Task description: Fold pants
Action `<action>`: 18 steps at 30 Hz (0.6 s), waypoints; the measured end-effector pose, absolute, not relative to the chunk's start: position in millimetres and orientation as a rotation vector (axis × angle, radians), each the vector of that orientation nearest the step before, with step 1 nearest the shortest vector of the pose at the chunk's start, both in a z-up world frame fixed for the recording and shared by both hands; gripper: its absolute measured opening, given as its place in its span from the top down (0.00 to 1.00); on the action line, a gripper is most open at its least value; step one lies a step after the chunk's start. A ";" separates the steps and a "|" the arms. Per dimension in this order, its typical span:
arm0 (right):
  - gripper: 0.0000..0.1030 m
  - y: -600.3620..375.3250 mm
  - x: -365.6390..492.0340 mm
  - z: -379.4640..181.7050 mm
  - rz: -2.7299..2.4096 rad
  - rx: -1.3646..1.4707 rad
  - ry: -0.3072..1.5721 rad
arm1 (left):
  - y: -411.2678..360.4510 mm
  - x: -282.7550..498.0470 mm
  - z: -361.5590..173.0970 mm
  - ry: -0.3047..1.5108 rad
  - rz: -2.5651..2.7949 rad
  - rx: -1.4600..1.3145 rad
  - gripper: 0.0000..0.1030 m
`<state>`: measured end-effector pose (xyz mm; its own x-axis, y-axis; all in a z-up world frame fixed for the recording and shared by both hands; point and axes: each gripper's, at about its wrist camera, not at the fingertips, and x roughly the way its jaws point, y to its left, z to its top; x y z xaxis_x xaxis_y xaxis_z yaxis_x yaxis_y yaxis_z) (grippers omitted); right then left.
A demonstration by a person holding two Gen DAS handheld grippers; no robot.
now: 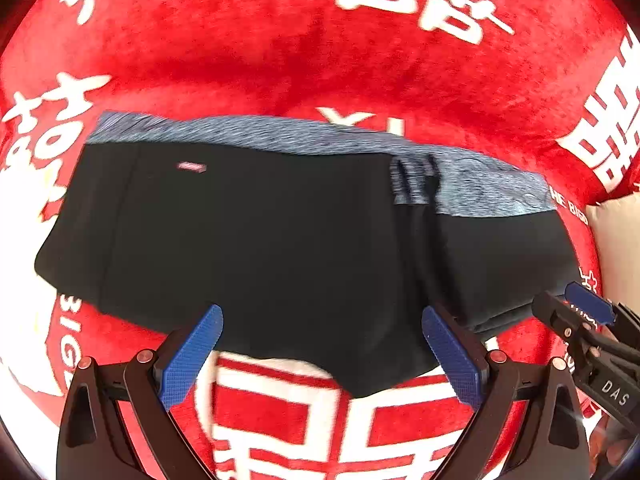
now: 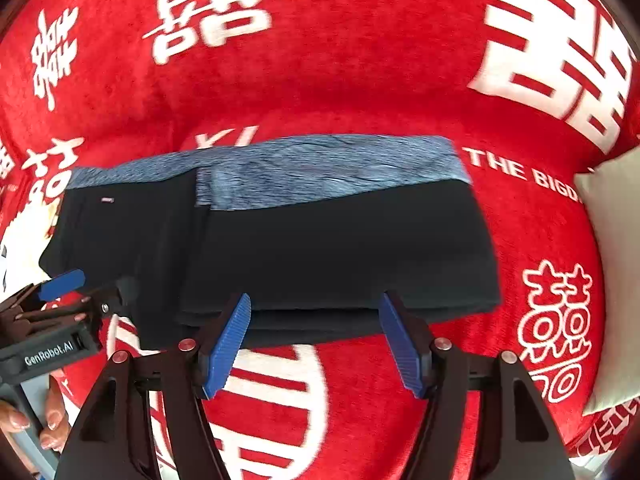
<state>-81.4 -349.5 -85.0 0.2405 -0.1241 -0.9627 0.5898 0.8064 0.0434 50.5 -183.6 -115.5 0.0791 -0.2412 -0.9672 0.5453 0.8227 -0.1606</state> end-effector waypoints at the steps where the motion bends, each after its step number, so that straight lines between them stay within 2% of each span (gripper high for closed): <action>1: 0.31 -346.2 -76.8 -85.8 -0.502 0.441 1.241 | -178.3 52.3 -115.4 1.372 -0.590 0.263 0.03; 10: 0.31 -337.6 -32.4 -103.5 -0.464 0.529 1.241 | -124.3 72.7 -124.7 1.394 -0.471 0.226 0.03; 18: 0.32 -341.1 41.2 -127.9 -0.434 0.374 1.286 | -103.3 76.6 -134.0 1.409 -0.435 0.202 0.03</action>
<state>41.2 -341.1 -127.9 0.2215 -0.1011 -0.9699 0.5076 0.8612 0.0262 76.6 -103.3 -134.0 0.0993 -0.1731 -0.9799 0.4093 0.9047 -0.1183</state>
